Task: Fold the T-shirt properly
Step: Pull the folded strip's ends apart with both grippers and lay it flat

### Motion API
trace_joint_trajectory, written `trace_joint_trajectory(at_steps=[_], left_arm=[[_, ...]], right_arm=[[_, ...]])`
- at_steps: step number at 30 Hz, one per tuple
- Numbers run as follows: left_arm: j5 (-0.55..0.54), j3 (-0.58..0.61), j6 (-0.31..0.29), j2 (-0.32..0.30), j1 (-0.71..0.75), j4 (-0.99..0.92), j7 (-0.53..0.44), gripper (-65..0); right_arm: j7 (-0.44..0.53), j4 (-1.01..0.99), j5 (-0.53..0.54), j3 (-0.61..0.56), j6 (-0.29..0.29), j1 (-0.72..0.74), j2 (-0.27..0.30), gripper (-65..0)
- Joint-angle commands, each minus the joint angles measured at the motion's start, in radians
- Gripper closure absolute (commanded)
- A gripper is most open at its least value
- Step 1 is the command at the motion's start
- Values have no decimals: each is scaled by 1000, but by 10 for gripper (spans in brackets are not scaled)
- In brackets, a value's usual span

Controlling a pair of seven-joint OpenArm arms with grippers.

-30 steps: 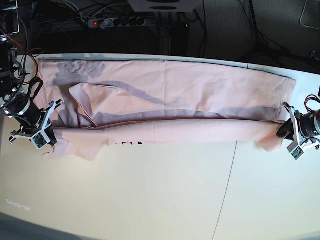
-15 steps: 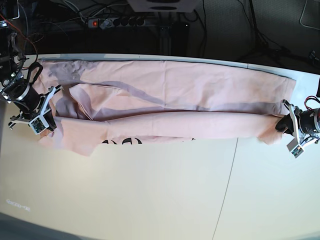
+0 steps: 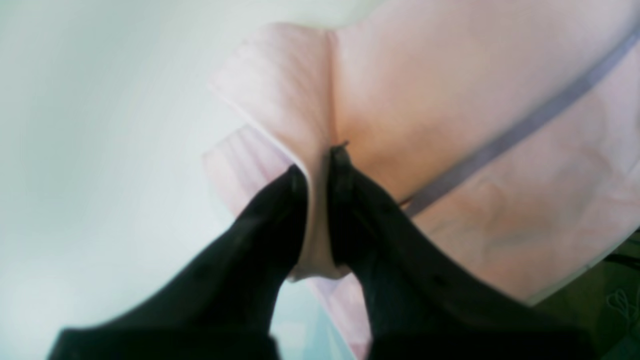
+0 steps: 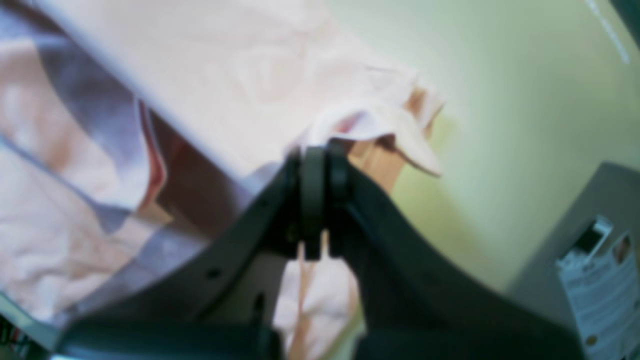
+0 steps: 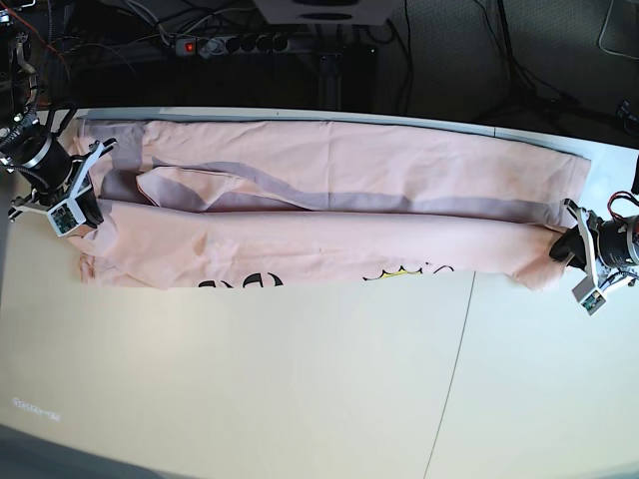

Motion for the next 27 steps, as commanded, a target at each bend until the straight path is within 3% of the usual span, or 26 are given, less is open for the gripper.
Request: trace_joint_trajectory(at_steps=[1,7,11,14,16,20,27], left_arm=[[-6,-12,-13,-28,-18,11,-4,-102],[-6,-12,-13,-28,-18,10,19,-171],[-7,-13,-13,-28,-18,10,26,-282],[-6,-12,39,-28,-19,10,64,-310],[11,-13,101,-28,-19,10,94,-310],[82,-20,206,-29,-19,10,123,-309],[38,-101,228,-29,-19,11,183,-309]], right_arm=[[9,14,4,14,64,6,13,0],[-2,14,8,14,64,4,-30,0],[-42,13,8,14,64,4,-62,-22],[-64,3,16,14,64,4,-74,-262],[-67,-2,47,14,64,4,-74,-349],[-64,-2,113,14,61,11,-74,-352],[-65,-1,146,45,61,16,-74,-352]])
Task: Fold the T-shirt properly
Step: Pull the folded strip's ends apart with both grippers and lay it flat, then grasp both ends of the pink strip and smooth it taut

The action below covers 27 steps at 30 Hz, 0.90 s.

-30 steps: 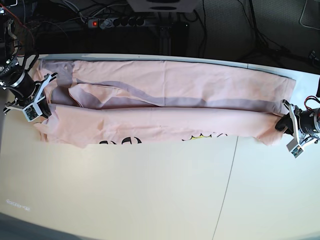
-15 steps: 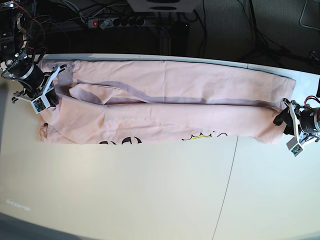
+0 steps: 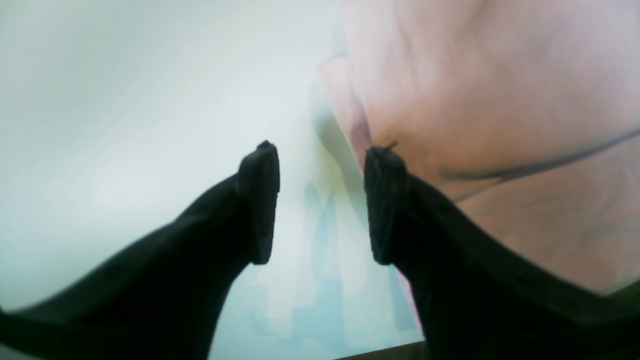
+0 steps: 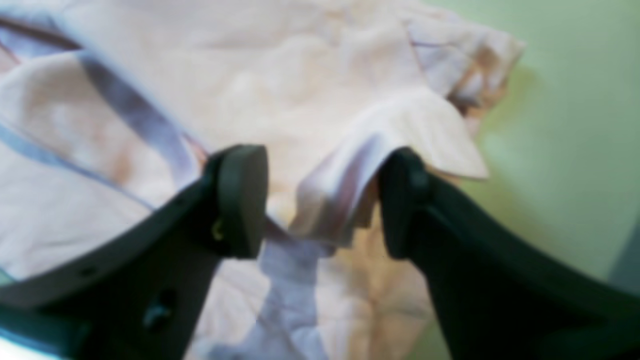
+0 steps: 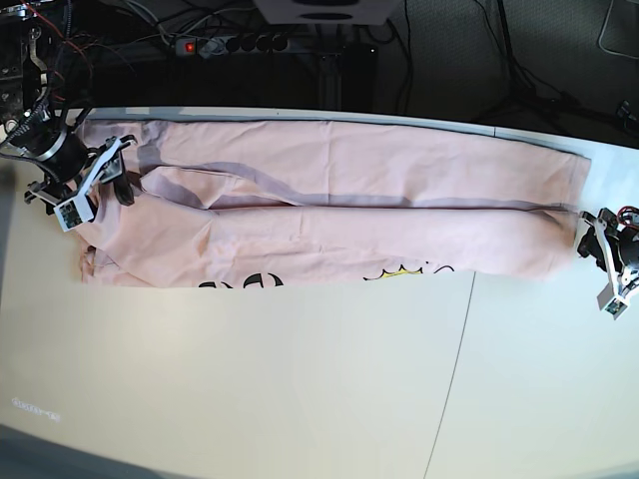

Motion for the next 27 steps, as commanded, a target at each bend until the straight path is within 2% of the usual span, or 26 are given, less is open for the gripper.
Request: trace_joint_trajectory(at_steps=[1,5,11,14,17,19,20,22,24,27], left_arm=[[-10,-28,18,-27,-19,11,-3,-309],[-34,-77,18,-27,-19,11,-2,-309],[-83,-164,6,-27,-19,11,-9,-309],[-116,-193,-15,-27,-19,11,-31,-304],[-165,-198,-42,-23,-19,11,-39,-229],[-192,-198,-56,-12,-19,11,-43,-149],[-206,-198,-71,-4,-19,11,-43,-112],[-262,-198,-118,17,-19,11,-44,-43],[-320,-198,-176,43,-19,11,-48,0],[-358,-198,-219,86,-19,11,-48,0]], right_arm=[[19,12,18,27,61,6,17,-352],[11,12,54,118,61,6,17,-352],[-6,12,151,297,61,6,17,-352],[-11,12,223,345,62,17,17,-351],[-10,12,329,337,69,20,14,-347],[-11,12,354,324,69,26,-4,-267],[-11,12,354,317,71,31,-18,-194],[-11,12,353,300,71,43,-50,-1],[-27,12,341,288,72,63,-91,0],[-32,12,298,272,72,84,-146,0]])
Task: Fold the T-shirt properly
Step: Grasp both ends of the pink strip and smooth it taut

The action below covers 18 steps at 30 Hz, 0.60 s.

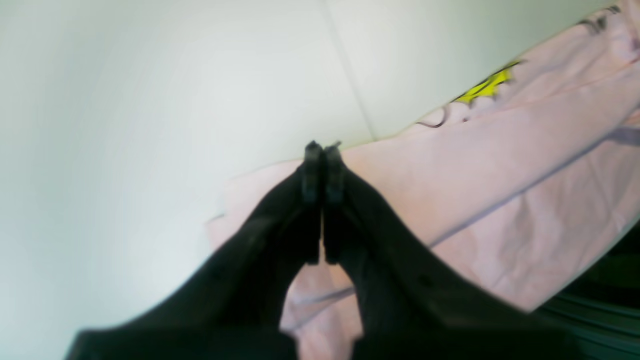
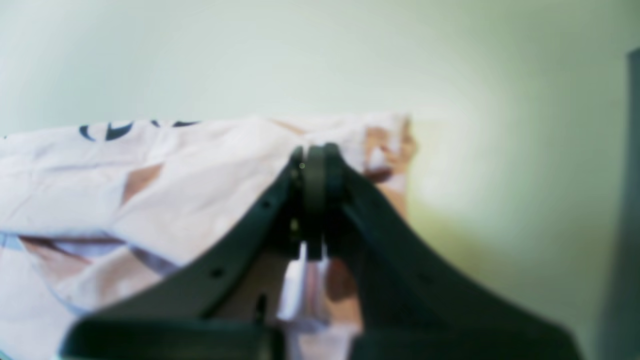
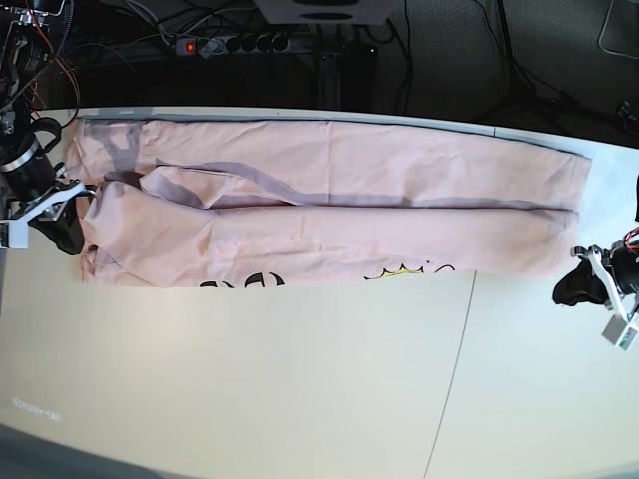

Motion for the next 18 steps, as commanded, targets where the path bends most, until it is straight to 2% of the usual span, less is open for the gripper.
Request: trace_joint_trajectory(at_steps=[1,5,11,18], left_arm=[[-13,-13,-33,-13,-19,11,-18,0],[19,-12,-35,19,17,11,-29,0],[60,-12,-36,58,124,10,-85,0],[198,-12,-35,75,209,4,-203,0]], right_arm=[[24,12,-1,-2,71,10,8,0],[30,11,-62,-73,71,10,-23,0],[108,-10,-222,-204,71,11,-23,0],[113,-218,-241,-225,70,79,-22,0]])
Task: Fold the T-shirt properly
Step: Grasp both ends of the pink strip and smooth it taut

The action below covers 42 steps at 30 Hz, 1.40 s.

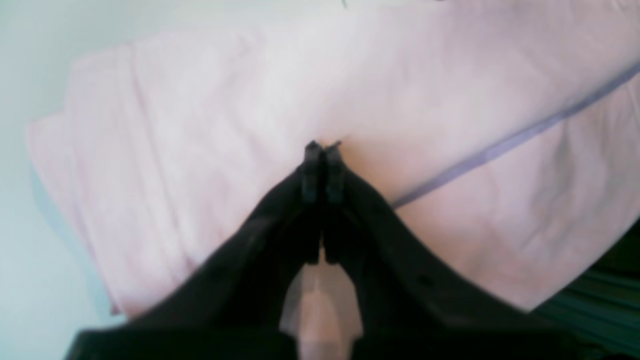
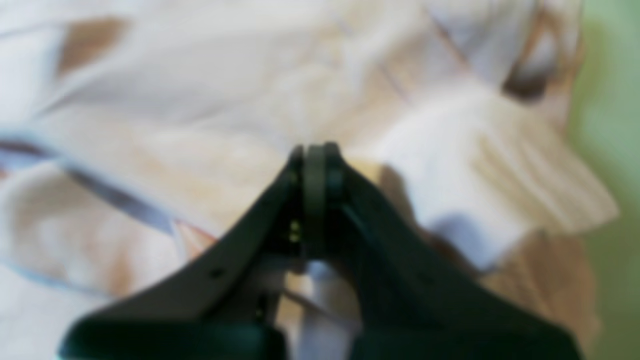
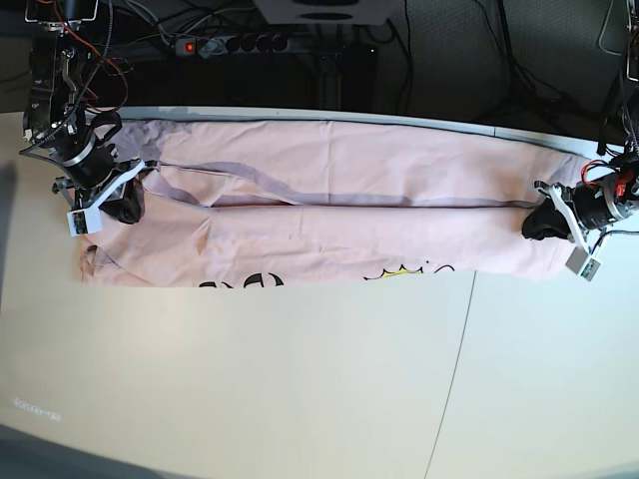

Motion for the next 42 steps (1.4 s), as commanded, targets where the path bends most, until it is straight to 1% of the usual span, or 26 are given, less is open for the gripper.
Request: trace_joint_trajectory(at_steps=[1,3,5,11,13,14,16,17,18,21,25,27,31,32,33,34,37,38,40,42], left_arm=[[10,-10,-29,-16,-7,0,-24,0],[43,-10,-28,-7,-8,-31,-35,0],[57,-10,-26,-5,-8,-71,-68,0],[57,-10,-26,-6,-11,-158,-124,0],[59,-11,-26,-6,-12,-158,-124,0],[62,-14,-26,-6,-15,-158,-124,-29],[68,-30,-26,-6,-23,-158,-124,-108],[68,-45,-26,-6,-25,-158,-124,-135],[66,-66,-26,-6,-25,-158,-124,-144],[61,-133,-26,-6,-24,-158,-116,-145],[39,-208,-26,-6,-24,-158,-67,-145],[40,-225,-26,-8,-24,-158,-50,-145],[40,-227,-24,-26,-24,-158,-48,-148],[40,-227,-4,-32,-24,-158,-48,-154],[40,-227,33,-38,-24,-158,-48,-165],[40,-227,60,-43,-24,-158,-48,-198],[40,-227,73,-53,-24,-158,-27,-340],[40,-227,74,-53,-24,-158,-16,-376],[38,-227,75,-53,-24,-158,13,-407],[23,-227,76,-53,-24,-158,48,-407]], right_arm=[[-1,-23,-8,5,71,25,16,0],[-1,-89,-8,5,71,46,17,0],[-1,-132,-8,5,71,59,16,0],[2,-143,-7,5,71,57,17,0],[2,-143,0,5,71,57,16,0],[2,-143,2,5,71,57,16,0],[2,-143,7,5,71,57,16,0],[2,-143,7,5,71,57,17,0],[2,-143,6,5,71,56,17,0],[-5,-143,-1,5,71,56,17,0],[-5,-143,0,5,71,56,17,0],[-5,-143,0,5,71,56,16,0],[-5,-143,0,5,71,56,16,0],[-5,-143,0,5,71,56,17,0],[-5,-143,0,5,71,56,17,0],[-5,-143,-1,5,71,56,17,0],[-5,-143,0,5,71,56,17,0],[-5,-143,0,5,71,56,17,0],[-5,-143,0,5,71,56,16,0],[-5,-143,0,5,71,57,17,0]])
